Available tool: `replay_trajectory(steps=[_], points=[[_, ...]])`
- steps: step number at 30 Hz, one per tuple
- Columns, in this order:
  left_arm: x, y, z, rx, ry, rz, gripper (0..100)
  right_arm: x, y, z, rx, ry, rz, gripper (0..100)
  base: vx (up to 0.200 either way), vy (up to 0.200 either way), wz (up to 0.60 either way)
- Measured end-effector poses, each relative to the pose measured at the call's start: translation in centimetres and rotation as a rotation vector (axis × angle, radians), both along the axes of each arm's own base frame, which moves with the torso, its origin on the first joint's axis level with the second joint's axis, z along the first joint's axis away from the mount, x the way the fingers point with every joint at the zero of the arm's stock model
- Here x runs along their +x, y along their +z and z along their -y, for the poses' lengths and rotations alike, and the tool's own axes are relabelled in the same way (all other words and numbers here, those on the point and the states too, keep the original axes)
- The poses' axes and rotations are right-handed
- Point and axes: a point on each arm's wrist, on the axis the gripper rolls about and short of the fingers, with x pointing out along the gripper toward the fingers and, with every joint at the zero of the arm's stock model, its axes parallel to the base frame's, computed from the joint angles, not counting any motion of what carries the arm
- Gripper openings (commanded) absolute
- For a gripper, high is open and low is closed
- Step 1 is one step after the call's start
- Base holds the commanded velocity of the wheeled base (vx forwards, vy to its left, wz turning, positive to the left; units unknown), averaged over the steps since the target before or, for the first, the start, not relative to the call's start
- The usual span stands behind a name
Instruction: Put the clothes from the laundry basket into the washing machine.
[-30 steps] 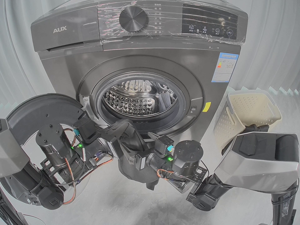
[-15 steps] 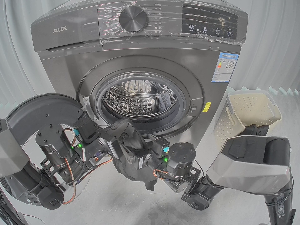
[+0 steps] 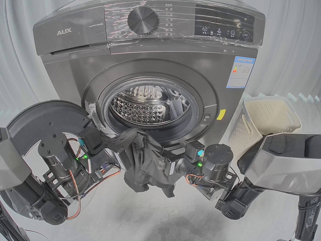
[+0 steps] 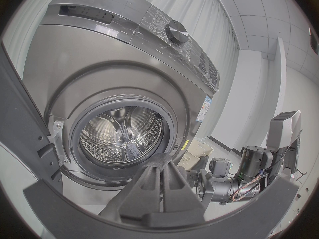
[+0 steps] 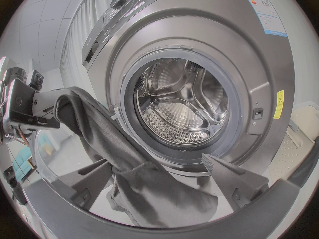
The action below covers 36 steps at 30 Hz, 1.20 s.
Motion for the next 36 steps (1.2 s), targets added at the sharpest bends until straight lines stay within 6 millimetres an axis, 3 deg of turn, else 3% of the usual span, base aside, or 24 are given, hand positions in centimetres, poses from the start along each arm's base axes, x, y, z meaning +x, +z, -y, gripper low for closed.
replay_trajectory(steps=[28, 36], points=[[-0.3, 0.5, 0.0, -0.021, -0.007, 0.007, 0, 2.1, -1.2, 1.9, -0.021, -0.072, -0.021, 100, 0.000, 0.000, 0.00], [-0.3, 0.4, 0.0, -0.019, -0.009, 0.004, 0, 1.8, -1.4, 1.3, -0.022, -0.051, -0.021, 100, 0.000, 0.000, 0.00]])
